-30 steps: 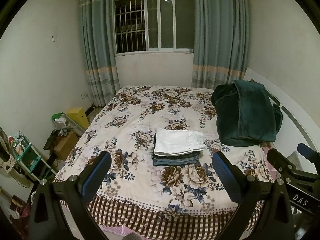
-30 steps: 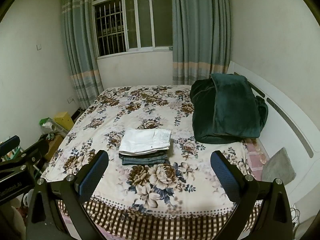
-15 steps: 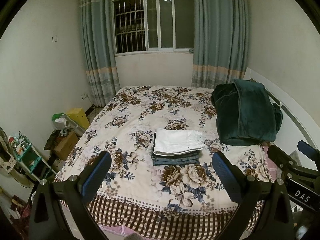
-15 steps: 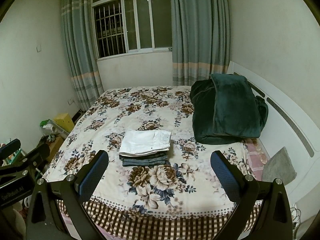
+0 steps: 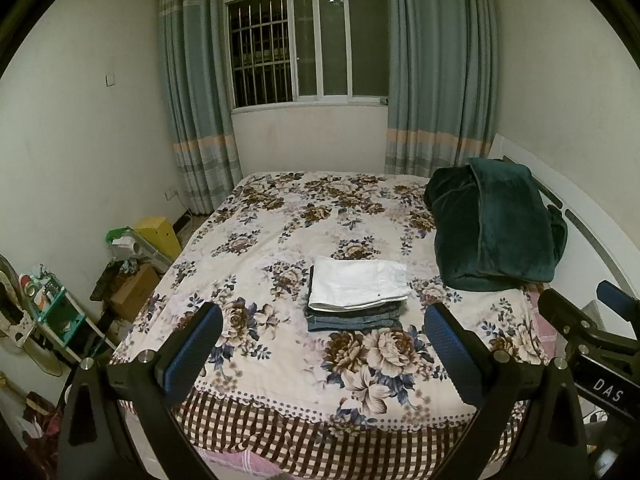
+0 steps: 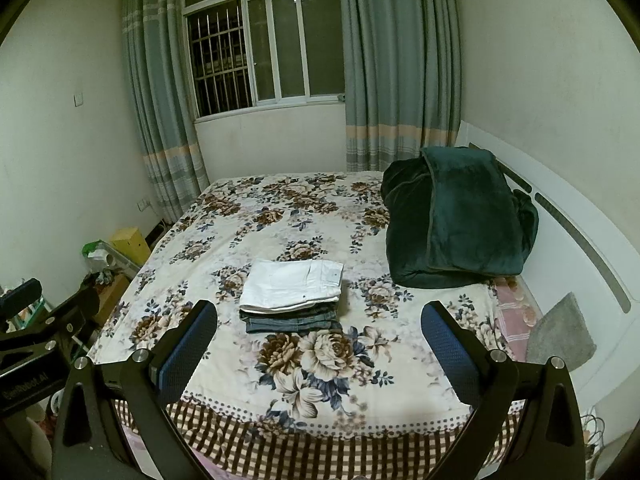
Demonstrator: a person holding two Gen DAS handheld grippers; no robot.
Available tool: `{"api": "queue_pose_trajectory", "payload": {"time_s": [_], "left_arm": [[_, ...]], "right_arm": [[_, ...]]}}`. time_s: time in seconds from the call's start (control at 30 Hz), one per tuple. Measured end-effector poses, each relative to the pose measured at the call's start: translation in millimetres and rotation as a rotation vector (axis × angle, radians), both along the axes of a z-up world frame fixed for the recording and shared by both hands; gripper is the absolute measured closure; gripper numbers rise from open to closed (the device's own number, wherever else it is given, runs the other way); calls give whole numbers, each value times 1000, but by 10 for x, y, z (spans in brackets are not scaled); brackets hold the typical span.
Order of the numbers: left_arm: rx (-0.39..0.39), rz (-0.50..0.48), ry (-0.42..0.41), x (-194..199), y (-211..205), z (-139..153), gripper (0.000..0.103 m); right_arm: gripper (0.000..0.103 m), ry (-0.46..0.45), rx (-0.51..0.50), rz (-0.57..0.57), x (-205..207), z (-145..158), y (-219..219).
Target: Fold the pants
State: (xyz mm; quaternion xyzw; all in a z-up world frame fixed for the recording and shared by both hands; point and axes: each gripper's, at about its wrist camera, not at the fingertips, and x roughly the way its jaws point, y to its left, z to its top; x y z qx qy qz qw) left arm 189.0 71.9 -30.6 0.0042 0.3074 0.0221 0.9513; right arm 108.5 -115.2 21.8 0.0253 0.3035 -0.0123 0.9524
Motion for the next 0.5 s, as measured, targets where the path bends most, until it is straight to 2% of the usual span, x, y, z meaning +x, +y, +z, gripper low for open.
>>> {"api": "queue_pose_trajectory", "payload": {"time_s": [0.5], "left_arm": [[0,4,11,-3,37,-10,0]], "right_arm": [[0,3,6,-5,-19,-3,20]]}}
